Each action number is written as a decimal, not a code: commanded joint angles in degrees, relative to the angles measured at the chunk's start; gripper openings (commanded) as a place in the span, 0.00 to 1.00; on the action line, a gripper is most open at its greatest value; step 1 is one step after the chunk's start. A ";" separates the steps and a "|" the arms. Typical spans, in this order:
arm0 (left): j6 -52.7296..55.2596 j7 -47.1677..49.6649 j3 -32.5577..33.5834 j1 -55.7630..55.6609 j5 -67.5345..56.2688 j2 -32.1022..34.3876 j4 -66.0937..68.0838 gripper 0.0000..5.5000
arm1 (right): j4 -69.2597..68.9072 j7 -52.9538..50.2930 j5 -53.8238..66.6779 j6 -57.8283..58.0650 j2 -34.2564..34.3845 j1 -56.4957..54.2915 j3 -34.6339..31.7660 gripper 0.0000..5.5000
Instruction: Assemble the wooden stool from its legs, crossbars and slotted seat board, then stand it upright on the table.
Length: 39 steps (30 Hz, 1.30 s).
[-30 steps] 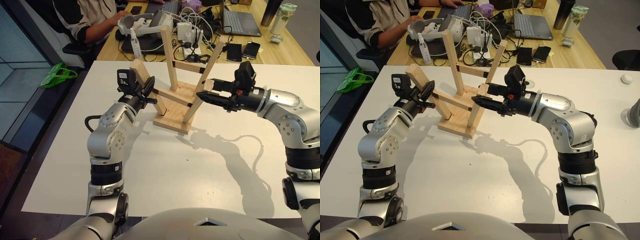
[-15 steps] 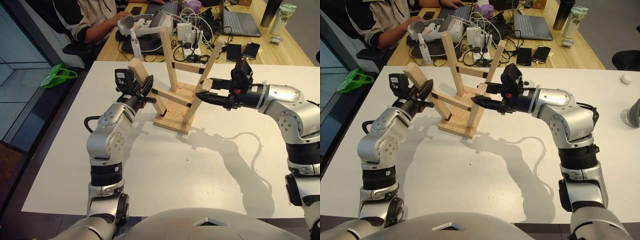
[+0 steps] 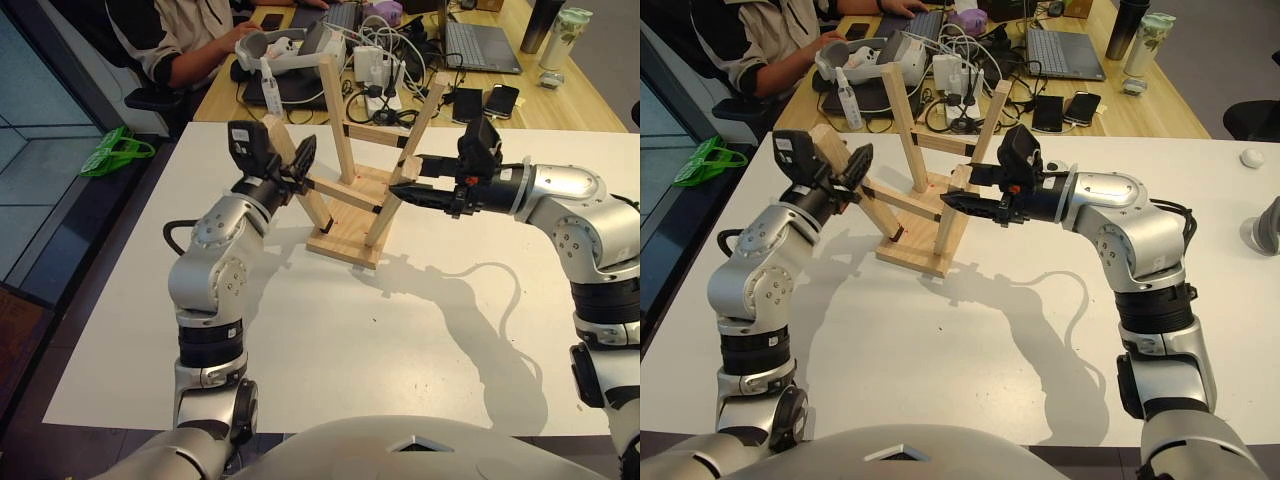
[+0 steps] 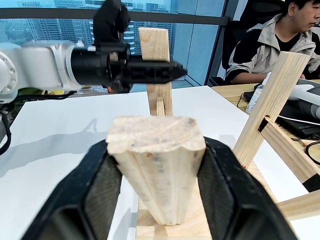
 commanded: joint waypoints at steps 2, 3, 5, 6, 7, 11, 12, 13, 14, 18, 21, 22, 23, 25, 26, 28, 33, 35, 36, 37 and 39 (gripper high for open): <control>3.51 0.10 3.29 -5.98 -2.23 3.81 -4.38 0.45 | -1.20 -0.38 -0.81 1.04 -0.55 1.36 0.47 0.38; 4.11 0.14 3.79 -6.45 -2.66 4.27 -4.73 0.45 | -1.48 -0.61 -0.87 0.98 -0.58 1.61 0.34 0.38; 5.18 0.28 4.13 -6.24 -3.29 4.46 -4.76 0.45 | -1.77 -1.09 -0.96 0.96 -0.46 1.98 0.30 0.38; 5.33 0.29 3.76 -5.65 -3.29 4.35 -4.81 0.45 | -1.89 -1.27 -0.98 0.94 -0.39 2.13 0.37 0.38; 5.42 0.25 3.23 -5.03 -3.22 4.17 -4.87 0.45 | -2.03 -1.47 -0.94 0.94 -0.35 2.25 0.40 0.38; 4.70 0.34 2.05 -4.61 -2.44 3.53 -3.19 0.45 | -2.50 -3.05 0.69 2.03 0.34 1.78 -1.59 0.38; 4.23 0.53 1.94 -4.81 -2.34 2.98 -2.06 0.45 | -2.76 -3.48 1.72 2.74 0.59 1.50 -2.59 0.38; 3.55 0.65 1.52 -5.10 -2.17 2.19 -0.55 0.45 | -3.09 -3.62 2.30 3.21 0.55 1.42 -3.15 0.38; 2.95 0.80 1.04 -5.31 -1.88 1.59 0.78 0.45 | -3.29 -3.60 2.41 3.48 0.47 1.39 -3.25 0.38; 1.01 -0.28 -1.51 -6.08 -0.55 1.12 4.76 0.45 | -3.43 -2.76 0.06 3.02 -0.43 1.63 -0.45 0.38; 0.51 -0.78 -2.28 -7.16 -0.28 1.05 6.83 0.45 | -3.46 -1.73 -1.77 1.99 -1.11 1.97 1.92 0.38; 0.43 -1.10 -2.57 -7.61 -0.22 1.01 7.31 0.45 | -3.43 -1.50 -2.11 1.75 -1.23 2.04 2.40 0.38; 0.42 -1.40 -2.74 -7.94 -0.28 0.94 7.64 0.45 | -3.36 -1.31 -2.38 1.52 -1.33 2.06 2.75 0.38; 0.42 -1.75 -3.14 -8.12 -0.15 0.94 8.19 0.45 | -2.94 -1.05 -2.97 1.13 -1.41 1.87 3.33 0.38; 0.47 -1.85 -3.29 -8.06 -0.11 0.94 8.34 0.45 | -2.70 -0.96 -3.28 0.93 -1.47 1.78 3.58 0.38; 0.24 -2.05 -3.61 -7.69 0.16 0.87 8.55 0.45 | -2.27 -0.74 -3.99 0.47 -1.55 1.65 4.13 0.38; 0.29 -1.80 -3.46 -8.57 0.21 0.91 7.92 0.45 | -1.44 -1.26 -4.41 -0.09 -0.91 1.21 4.02 0.38; 0.42 -1.65 -3.17 -9.26 0.14 0.92 7.38 0.45 | -1.27 -1.50 -4.10 -0.01 -0.67 1.00 3.62 0.38; 0.47 -1.53 -2.99 -9.64 0.11 0.96 7.07 0.45 | -1.11 -1.68 -3.89 0.07 -0.49 0.82 3.25 0.38; 0.51 -1.41 -2.79 -9.95 0.08 0.99 6.84 0.45 | -0.92 -1.81 -3.74 0.13 -0.32 0.63 2.97 0.38; 0.56 -1.19 -2.21 -10.69 -0.03 1.14 6.28 0.45 | -0.60 -2.10 -3.31 0.41 0.08 0.32 2.34 0.38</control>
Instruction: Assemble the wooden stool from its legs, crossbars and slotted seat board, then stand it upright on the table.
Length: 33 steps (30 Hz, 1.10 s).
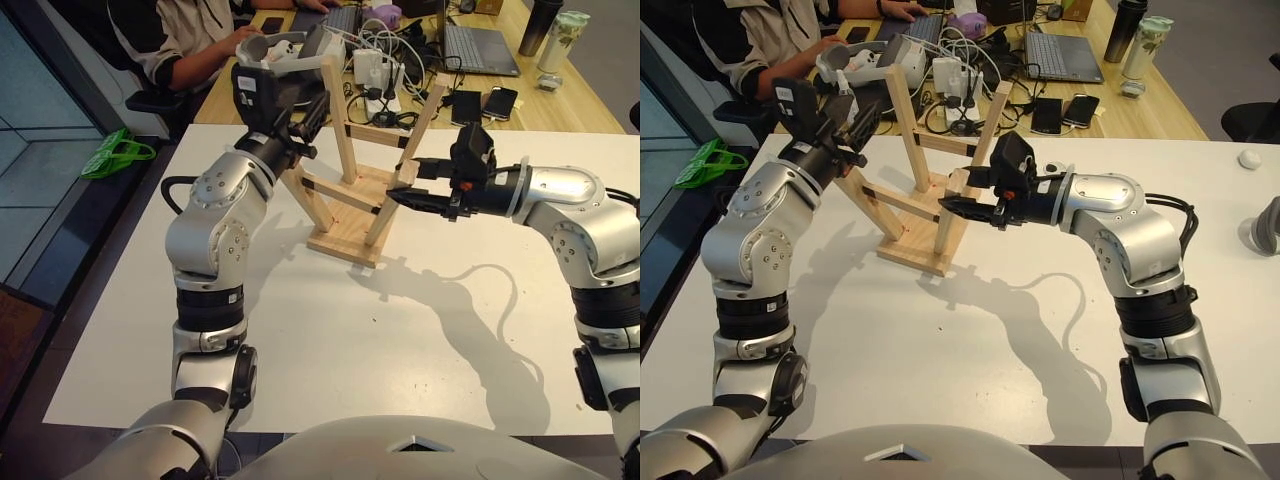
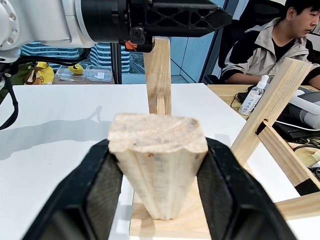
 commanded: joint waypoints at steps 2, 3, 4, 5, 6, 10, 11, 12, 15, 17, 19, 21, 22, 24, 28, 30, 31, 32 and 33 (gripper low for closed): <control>1.36 0.66 1.58 -2.40 -0.57 0.26 -1.10 0.45 | 1.72 -0.61 -0.17 2.03 1.03 -0.17 0.15 0.38; 1.07 0.55 2.28 -2.92 -0.86 0.49 -1.41 0.45 | 1.79 -0.63 -0.16 2.04 1.11 -0.22 0.10 0.38; 0.85 0.44 2.87 -3.48 -1.01 0.84 -1.69 0.49 | 1.83 -0.68 -0.11 2.05 1.15 -0.27 0.09 0.38; 1.05 0.49 3.49 -4.32 -1.22 1.26 -1.84 0.51 | 1.85 -0.83 0.05 2.17 1.24 -0.33 -0.04 0.38; 1.36 0.54 4.18 -5.36 -1.58 1.57 -1.95 0.54 | 1.86 -0.87 0.17 2.19 1.31 -0.39 -0.11 0.44; 3.52 0.57 4.38 -8.22 -2.45 2.02 -3.10 0.59 | 1.82 -0.86 0.16 2.35 1.49 -0.62 -0.27 0.53; 4.36 0.58 3.93 -8.74 -2.86 1.83 -3.66 0.59 | 1.80 -0.86 0.13 2.41 1.58 -0.67 -0.31 0.57; 5.01 0.52 3.22 -9.01 -3.15 1.50 -4.44 0.59 | 1.84 -0.90 0.23 2.49 1.77 -0.74 -0.42 0.60; 6.96 1.78 1.69 -8.88 -3.20 0.21 -5.55 0.59 | 1.90 -1.06 1.07 2.64 2.49 -0.92 -1.23 0.58; 9.58 2.56 -0.25 -7.89 -3.35 -0.81 -6.84 0.59 | 1.47 -0.65 2.15 3.14 2.68 -0.99 -1.98 0.51; 13.43 2.87 -2.66 -6.41 -3.73 -1.45 -8.07 0.59 | 1.14 -0.15 2.86 3.78 2.62 -1.02 -2.32 0.44; 17.34 2.90 -4.25 -4.78 -4.06 -1.33 -8.54 0.59 | 0.97 0.23 3.30 4.25 2.49 -1.04 -2.45 0.39; 19.29 2.74 -4.94 -3.91 -4.09 -0.79 -8.61 0.59 | 0.93 0.29 3.40 4.42 2.44 -1.05 -2.52 0.39; 22.90 2.89 -5.78 -2.26 -3.75 0.07 -7.88 0.59 | 0.96 0.27 3.44 4.66 2.35 -1.12 -2.52 0.39; 25.66 4.93 -5.48 -1.08 -2.07 -0.48 -6.23 0.59 | 1.01 0.09 2.80 4.62 2.39 -0.97 -1.75 0.39; 26.11 5.45 -4.86 -1.48 -2.07 -1.24 -6.51 0.59 | 0.81 0.04 2.77 4.66 2.36 -0.78 -1.57 0.39; 26.18 5.77 -4.42 -1.99 -2.10 -1.75 -6.88 0.59 | 0.74 0.02 2.75 4.68 2.33 -0.70 -1.51 0.39; 26.18 6.16 -3.70 -3.08 -2.35 -2.48 -7.47 0.59 | 0.70 0.00 2.73 4.70 2.31 -0.64 -1.43 0.39; 26.59 6.62 -2.95 -4.56 -2.67 -3.21 -8.19 0.59 | 0.65 -0.01 2.70 4.73 2.27 -0.59 -1.36 0.39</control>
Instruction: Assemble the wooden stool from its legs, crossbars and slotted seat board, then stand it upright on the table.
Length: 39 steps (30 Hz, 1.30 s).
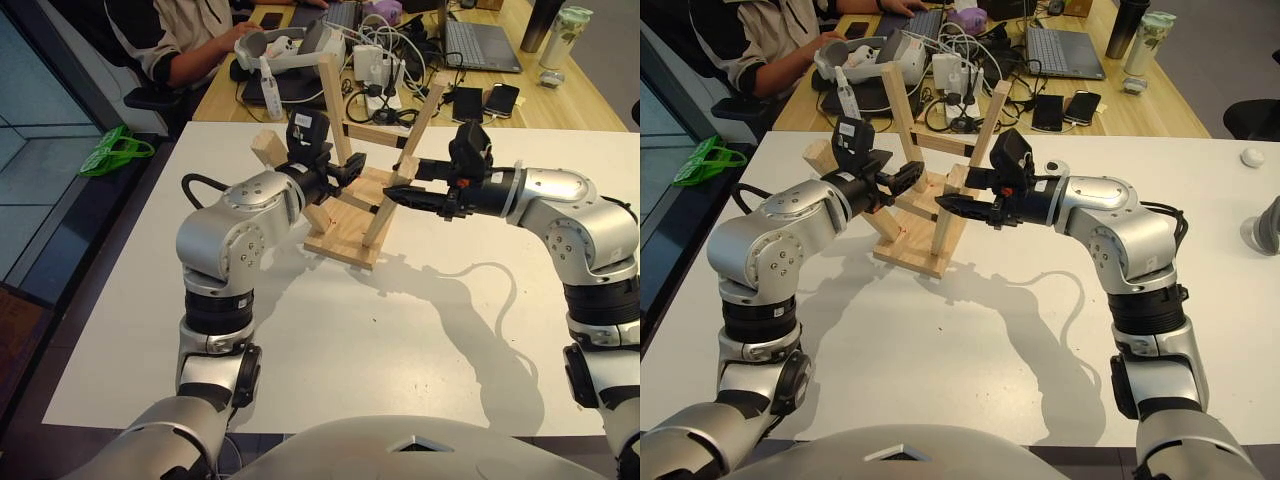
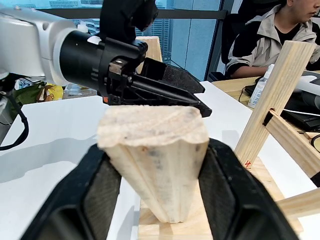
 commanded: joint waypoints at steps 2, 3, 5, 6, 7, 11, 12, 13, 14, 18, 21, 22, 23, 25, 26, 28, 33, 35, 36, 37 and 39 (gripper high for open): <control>2.19 2.08 3.69 -6.42 -1.40 -3.49 -3.09 0.59 | -0.68 0.59 -0.13 0.86 -0.23 -0.31 0.75 0.39; 3.04 2.25 4.58 -7.83 -2.20 -4.27 -3.82 0.59 | -0.67 0.57 -0.16 0.88 -0.25 -0.32 0.79 0.39; 4.33 2.42 5.80 -8.83 -3.20 -5.26 -4.36 0.59 | -0.64 0.52 -0.14 0.96 -0.25 -0.33 0.81 0.39; 4.90 2.32 5.95 -7.81 -3.29 -5.16 -4.03 0.59 | -0.59 0.47 -0.14 0.98 -0.21 -0.36 0.82 0.39; 5.79 2.13 6.53 -5.94 -3.68 -5.45 -3.39 0.59 | -0.53 0.42 -0.14 1.00 -0.14 -0.38 0.84 0.39; 7.36 1.46 10.21 2.00 -5.39 -7.67 1.12 0.59 | -0.49 0.16 -0.09 1.07 0.17 -0.38 0.91 0.39; 7.90 1.51 12.33 3.51 -6.54 -9.23 2.64 0.59 | -0.55 0.07 -0.04 1.12 0.23 -0.33 0.89 0.39; 8.55 1.84 14.20 4.59 -7.35 -10.60 3.99 0.59 | -0.59 -0.06 0.00 1.18 0.30 -0.28 0.85 0.39; 8.90 2.12 15.50 5.27 -7.98 -11.53 4.90 0.59 | -0.64 -0.14 0.02 1.24 0.36 -0.27 0.83 0.39; 10.42 4.18 18.32 5.75 -8.28 -12.79 6.85 0.59 | -0.56 -0.53 -0.13 1.36 0.63 -0.25 0.82 0.39; 13.52 6.37 20.38 5.02 -9.10 -14.65 6.12 0.59 | -0.44 -0.85 -0.48 1.21 0.71 -0.09 0.92 0.39; 14.85 7.07 21.17 4.89 -9.41 -15.51 5.77 0.59 | -0.41 -0.97 -0.58 1.18 0.74 -0.04 0.93 0.39; 16.18 8.05 22.35 4.69 -9.65 -16.69 5.53 0.59 | -0.36 -1.08 -0.70 1.12 0.76 0.01 0.95 0.39; 17.96 9.66 23.94 4.37 -9.50 -18.34 5.48 0.59 | -0.26 -1.23 -0.99 1.02 0.91 0.09 0.99 0.39; 18.46 10.30 24.30 4.33 -9.30 -18.76 5.51 0.59 | -0.20 -1.32 -1.12 0.98 1.02 0.09 1.03 0.39; 19.14 11.17 24.25 4.53 -8.83 -18.75 5.29 0.59 | -0.05 -1.42 -1.31 0.93 1.25 -0.02 1.21 0.39; 14.05 9.97 20.31 0.85 -8.88 -16.52 1.99 0.59 | 0.01 -1.58 -1.86 0.78 1.37 0.23 1.59 0.39; 11.16 9.11 19.93 -3.07 -9.72 -16.06 -0.06 0.59 | 0.07 -1.55 -2.09 0.71 1.35 0.31 1.61 0.39; 9.89 8.81 20.38 -5.64 -10.47 -15.71 -1.00 0.59 | 0.15 -1.55 -2.20 0.67 1.38 0.30 1.65 0.39; 8.94 8.64 20.89 -7.82 -11.02 -15.32 -1.54 0.59 | 0.23 -1.59 -2.28 0.60 1.40 0.29 1.70 0.39; 7.24 8.44 22.29 -12.20 -12.20 -14.26 -2.24 0.59 | 0.40 -1.67 -2.38 0.44 1.44 0.27 1.81 0.39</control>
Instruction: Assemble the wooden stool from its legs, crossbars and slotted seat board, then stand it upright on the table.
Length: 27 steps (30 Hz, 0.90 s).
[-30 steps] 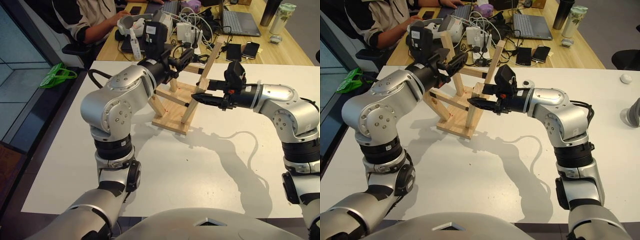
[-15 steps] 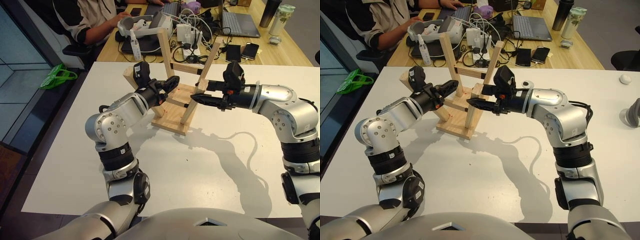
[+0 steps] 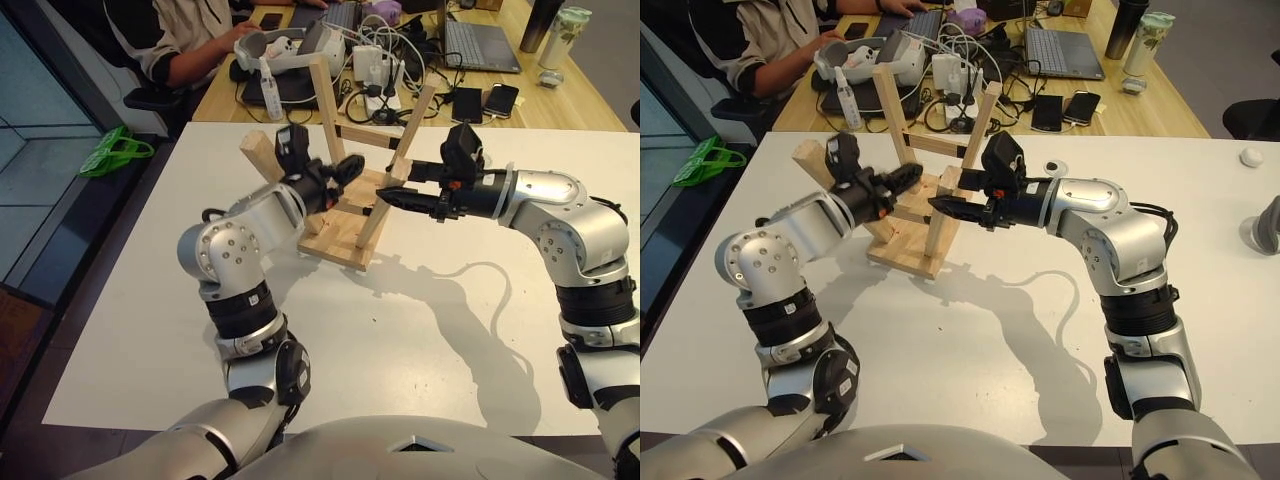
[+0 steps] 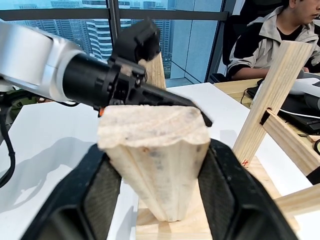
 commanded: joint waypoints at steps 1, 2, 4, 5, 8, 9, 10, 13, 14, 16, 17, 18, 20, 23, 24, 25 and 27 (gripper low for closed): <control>-3.22 -0.48 2.15 -8.89 -2.59 2.37 -2.06 0.59 | 0.82 -0.32 -1.23 0.71 -0.20 0.18 0.98 0.39; -4.39 -0.25 2.91 -10.76 -2.72 3.35 -2.22 0.59 | 0.88 -0.33 -1.28 0.63 -0.17 0.20 1.02 0.39; -6.28 0.60 4.87 -13.90 -2.63 5.87 -1.84 0.59 | 0.94 -0.38 -1.34 0.51 -0.15 0.27 1.08 0.39; -7.40 0.72 5.39 -14.92 -1.49 8.66 -1.37 0.59 | 0.94 -0.38 -1.39 0.45 -0.16 0.30 1.13 0.39; -10.44 -0.66 5.36 -13.88 3.06 18.92 1.52 0.59 | 0.93 -0.39 -1.49 0.35 -0.20 0.44 1.19 0.38; -11.30 -1.20 4.95 -12.37 4.64 21.92 2.81 0.59 | 0.92 -0.41 -1.50 0.32 -0.21 0.49 1.20 0.38; -11.95 -1.47 3.52 -9.44 7.53 25.38 4.34 0.59 | 0.92 -0.39 -1.50 0.28 -0.24 0.53 1.23 0.38; -11.71 -1.16 -0.45 -1.58 12.95 29.37 7.65 0.59 | 0.93 -0.34 -1.47 0.23 -0.34 0.62 1.23 0.38; -10.98 -1.19 -1.36 0.27 13.17 28.32 8.20 0.59 | 0.97 -0.31 -1.48 0.23 -0.37 0.60 1.24 0.38; -10.77 -2.16 -4.21 3.35 13.80 26.78 9.36 0.59 | 1.08 -0.16 -1.54 0.21 -0.36 0.50 1.34 0.38; -12.09 -1.95 -5.38 5.10 15.41 27.22 10.71 0.59 | 1.25 0.01 -1.59 0.15 -0.31 0.31 1.49 0.38; -14.66 -1.84 -6.03 6.65 17.56 28.72 12.82 0.59 | 1.35 0.14 -1.62 0.13 -0.31 0.14 1.56 0.38; -17.89 -1.97 -5.19 8.40 20.24 31.20 16.59 0.59 | 1.47 0.33 -1.65 0.14 -0.39 -0.07 1.59 0.38; -21.33 -3.15 -4.78 8.73 22.42 33.22 20.22 0.59 | 1.51 0.51 -1.70 0.19 -0.47 -0.11 1.58 0.38; -22.07 -3.42 -4.98 8.41 22.85 33.27 20.81 0.59 | 1.48 0.58 -1.68 0.22 -0.51 -0.07 1.54 0.38; -22.71 -3.54 -5.43 7.80 23.14 32.79 21.00 0.59 | 1.45 0.64 -1.67 0.25 -0.56 -0.03 1.53 0.38; -23.30 -3.42 -6.33 6.61 23.31 31.35 20.88 0.59 | 1.41 0.73 -1.66 0.27 -0.64 0.06 1.48 0.38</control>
